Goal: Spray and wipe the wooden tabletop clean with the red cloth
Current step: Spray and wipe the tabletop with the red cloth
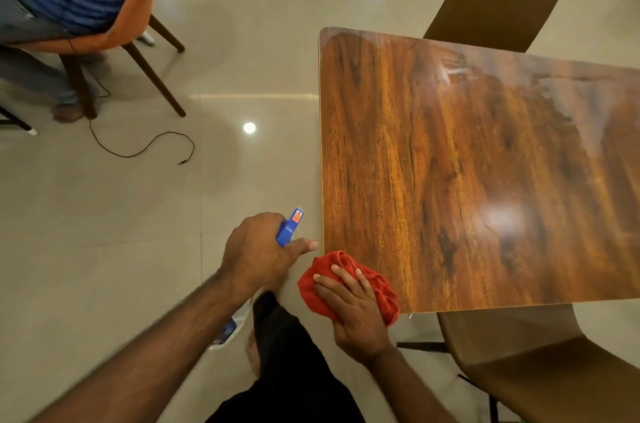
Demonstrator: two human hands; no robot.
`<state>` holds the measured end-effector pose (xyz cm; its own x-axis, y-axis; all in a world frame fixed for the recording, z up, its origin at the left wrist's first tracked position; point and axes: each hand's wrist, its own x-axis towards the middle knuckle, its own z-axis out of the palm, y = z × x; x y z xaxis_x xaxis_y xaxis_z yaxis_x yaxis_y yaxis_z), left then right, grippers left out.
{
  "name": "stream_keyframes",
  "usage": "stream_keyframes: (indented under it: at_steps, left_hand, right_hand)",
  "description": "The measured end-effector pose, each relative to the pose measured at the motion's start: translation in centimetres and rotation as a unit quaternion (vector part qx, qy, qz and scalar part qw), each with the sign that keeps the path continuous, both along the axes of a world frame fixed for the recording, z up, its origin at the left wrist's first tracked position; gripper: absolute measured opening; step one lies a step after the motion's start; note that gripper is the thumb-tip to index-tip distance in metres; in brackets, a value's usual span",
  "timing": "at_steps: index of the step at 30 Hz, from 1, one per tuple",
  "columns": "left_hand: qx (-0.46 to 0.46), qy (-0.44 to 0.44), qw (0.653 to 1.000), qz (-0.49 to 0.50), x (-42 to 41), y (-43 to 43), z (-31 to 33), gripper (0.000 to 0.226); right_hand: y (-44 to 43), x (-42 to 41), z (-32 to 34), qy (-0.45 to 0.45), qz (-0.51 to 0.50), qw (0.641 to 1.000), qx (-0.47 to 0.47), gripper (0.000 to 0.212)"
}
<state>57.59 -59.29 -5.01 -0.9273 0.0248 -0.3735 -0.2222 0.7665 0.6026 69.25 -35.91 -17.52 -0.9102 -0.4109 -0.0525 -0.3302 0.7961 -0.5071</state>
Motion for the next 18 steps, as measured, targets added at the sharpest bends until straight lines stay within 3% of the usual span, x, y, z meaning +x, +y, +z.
stream_keyframes:
  at_steps: [7, 14, 18]
  left_hand:
    - [0.063, 0.013, 0.998, -0.027, -2.2, -1.4, -0.3, 0.043]
    - [0.082, -0.01, 0.995, -0.055, -6.8, -2.2, 0.1, 0.037]
    - [0.057, -0.011, 0.996, -0.067, -10.1, -2.6, -0.1, 0.041]
  right_hand:
    - [-0.1, -2.3, 0.2, -0.028, 0.043, 0.998, 0.035, 0.055]
    - [-2.8, -14.1, 0.0, -0.011, 0.039, 0.996, 0.076, 0.048]
    - [-4.2, -22.0, 0.1, -0.025, 0.001, 0.995, 0.102, 0.054]
